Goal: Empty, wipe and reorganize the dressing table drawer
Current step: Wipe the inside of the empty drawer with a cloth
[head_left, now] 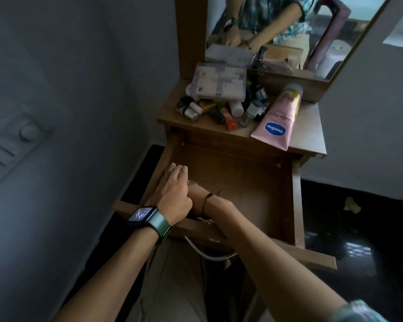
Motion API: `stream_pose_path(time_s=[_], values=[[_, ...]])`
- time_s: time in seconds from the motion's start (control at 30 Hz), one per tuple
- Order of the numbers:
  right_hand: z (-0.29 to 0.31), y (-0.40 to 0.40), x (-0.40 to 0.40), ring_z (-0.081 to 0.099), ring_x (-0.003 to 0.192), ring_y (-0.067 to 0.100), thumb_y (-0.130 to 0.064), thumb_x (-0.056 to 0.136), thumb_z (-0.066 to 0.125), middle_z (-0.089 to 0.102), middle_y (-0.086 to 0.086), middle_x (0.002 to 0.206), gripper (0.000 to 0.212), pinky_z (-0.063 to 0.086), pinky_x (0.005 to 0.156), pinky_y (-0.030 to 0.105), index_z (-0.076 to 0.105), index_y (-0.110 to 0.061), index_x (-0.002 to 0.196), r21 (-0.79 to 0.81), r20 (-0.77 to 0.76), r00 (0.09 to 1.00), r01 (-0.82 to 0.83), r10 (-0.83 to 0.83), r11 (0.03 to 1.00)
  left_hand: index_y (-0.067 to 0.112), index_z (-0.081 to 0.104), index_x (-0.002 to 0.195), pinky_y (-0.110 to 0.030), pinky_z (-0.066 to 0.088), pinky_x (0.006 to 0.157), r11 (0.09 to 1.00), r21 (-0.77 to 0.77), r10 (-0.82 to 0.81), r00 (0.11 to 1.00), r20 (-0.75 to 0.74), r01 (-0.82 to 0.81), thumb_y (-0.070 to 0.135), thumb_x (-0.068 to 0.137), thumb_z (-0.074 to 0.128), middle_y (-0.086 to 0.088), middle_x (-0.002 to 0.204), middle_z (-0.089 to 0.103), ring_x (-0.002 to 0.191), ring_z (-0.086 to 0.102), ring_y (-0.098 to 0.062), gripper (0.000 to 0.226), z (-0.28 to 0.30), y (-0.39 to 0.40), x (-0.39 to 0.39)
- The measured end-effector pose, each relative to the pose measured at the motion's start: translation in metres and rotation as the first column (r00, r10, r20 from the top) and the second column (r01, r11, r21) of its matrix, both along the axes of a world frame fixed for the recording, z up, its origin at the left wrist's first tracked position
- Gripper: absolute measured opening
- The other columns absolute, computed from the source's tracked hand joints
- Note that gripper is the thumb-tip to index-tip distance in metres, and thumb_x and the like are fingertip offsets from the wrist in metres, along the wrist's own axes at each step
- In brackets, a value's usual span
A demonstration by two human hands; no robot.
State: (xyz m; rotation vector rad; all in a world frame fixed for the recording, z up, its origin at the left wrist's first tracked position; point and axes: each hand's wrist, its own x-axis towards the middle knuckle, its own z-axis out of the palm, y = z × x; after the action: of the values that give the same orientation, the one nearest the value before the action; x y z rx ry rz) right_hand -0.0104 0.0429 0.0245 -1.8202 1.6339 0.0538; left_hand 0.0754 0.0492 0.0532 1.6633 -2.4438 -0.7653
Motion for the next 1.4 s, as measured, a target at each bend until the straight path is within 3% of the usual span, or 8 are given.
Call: stream_pose_path(time_s=[0.23,0.53,0.77,0.97,1.07,1.13,1.27,1.4], values=[[0.020,0.030,-0.035,0.055,0.110,0.027,-0.020,0.093,0.049,0.057,0.013,0.123,0.032,0.044,0.097,0.034,0.057,-0.006,0.121,0.059,0.053,0.989,-0.140,0.137,0.988,0.007,0.020,0.146,-0.026,0.010,0.116,0.999,0.049,-0.013,1.000,0.014,0.012,-0.007,0.085,0.038,-0.007,0.156,0.018,0.146,0.009,-0.019,0.065,0.006,0.005,0.000],[0.025,0.085,-0.102,0.044,0.125,0.030,-0.027,0.093,0.049,0.034,0.012,0.142,0.047,0.041,0.100,0.036,0.036,-0.019,0.138,0.193,-0.453,0.891,0.110,-0.011,0.975,0.003,0.062,0.117,-0.029,0.034,0.092,0.999,0.042,-0.018,0.997,0.081,0.014,-0.004,0.089,0.038,-0.013,0.122,0.063,0.120,0.047,-0.024,0.037,0.010,0.011,-0.001],[0.020,0.032,-0.063,0.055,0.111,0.028,-0.019,0.086,0.061,0.055,0.011,0.122,0.046,0.048,0.084,0.032,0.043,-0.008,0.127,0.078,-0.095,0.907,0.419,-0.411,0.905,0.004,0.041,0.135,-0.022,0.026,0.097,0.997,0.070,0.011,0.997,0.071,-0.015,0.006,0.091,0.039,-0.013,0.136,0.046,0.127,0.039,-0.026,0.043,0.010,0.008,-0.001],[0.006,-0.003,-0.018,0.055,0.077,0.024,-0.006,0.085,0.056,0.060,0.012,0.086,0.011,0.046,0.068,0.034,0.065,-0.008,0.091,0.571,0.425,0.430,0.555,-0.796,0.605,0.003,0.034,0.139,-0.026,0.025,0.106,0.990,0.129,0.045,0.998,0.039,-0.049,0.003,0.089,0.041,-0.016,0.144,0.037,0.134,0.032,-0.028,0.051,0.009,0.002,-0.001],[0.004,-0.010,-0.013,0.059,0.080,0.027,0.007,0.083,0.048,0.060,0.017,0.089,0.021,0.053,0.075,0.038,0.061,0.000,0.098,0.759,0.531,-0.031,0.462,-0.847,0.458,0.004,0.037,0.139,-0.013,0.020,0.107,0.991,-0.085,0.086,0.985,-0.153,-0.100,0.003,0.092,0.040,-0.011,0.152,0.028,0.140,0.028,-0.022,0.047,0.008,0.005,0.001],[0.009,-0.012,-0.006,0.059,0.074,0.022,0.010,0.084,0.046,0.061,0.013,0.086,0.032,0.055,0.063,0.030,0.060,-0.002,0.110,0.752,0.594,-0.151,0.451,-0.790,0.480,0.009,0.038,0.140,-0.016,0.021,0.108,0.963,-0.209,0.116,0.964,-0.240,-0.168,0.003,0.090,0.043,-0.009,0.154,0.025,0.142,0.026,-0.020,0.051,0.009,0.008,0.003],[0.012,-0.009,0.014,0.057,0.079,0.014,-0.003,0.091,0.051,0.058,0.001,0.089,0.035,0.051,0.065,0.023,0.053,-0.015,0.124,0.497,0.659,0.304,0.512,-0.688,0.701,0.014,0.028,0.143,-0.018,0.009,0.114,0.962,-0.185,0.159,0.965,-0.210,-0.199,-0.002,0.080,0.047,-0.003,0.158,0.011,0.147,0.003,-0.016,0.068,0.009,0.007,0.009],[0.007,-0.017,0.009,0.059,0.084,0.015,-0.005,0.090,0.053,0.061,0.003,0.098,0.039,0.051,0.074,0.028,0.052,-0.015,0.127,0.415,0.663,0.379,0.531,-0.645,0.739,0.012,0.023,0.145,-0.030,0.016,0.120,0.974,-0.106,0.182,0.968,-0.175,-0.202,-0.002,0.078,0.046,-0.004,0.157,0.014,0.147,0.006,-0.017,0.072,0.007,0.001,0.006]])
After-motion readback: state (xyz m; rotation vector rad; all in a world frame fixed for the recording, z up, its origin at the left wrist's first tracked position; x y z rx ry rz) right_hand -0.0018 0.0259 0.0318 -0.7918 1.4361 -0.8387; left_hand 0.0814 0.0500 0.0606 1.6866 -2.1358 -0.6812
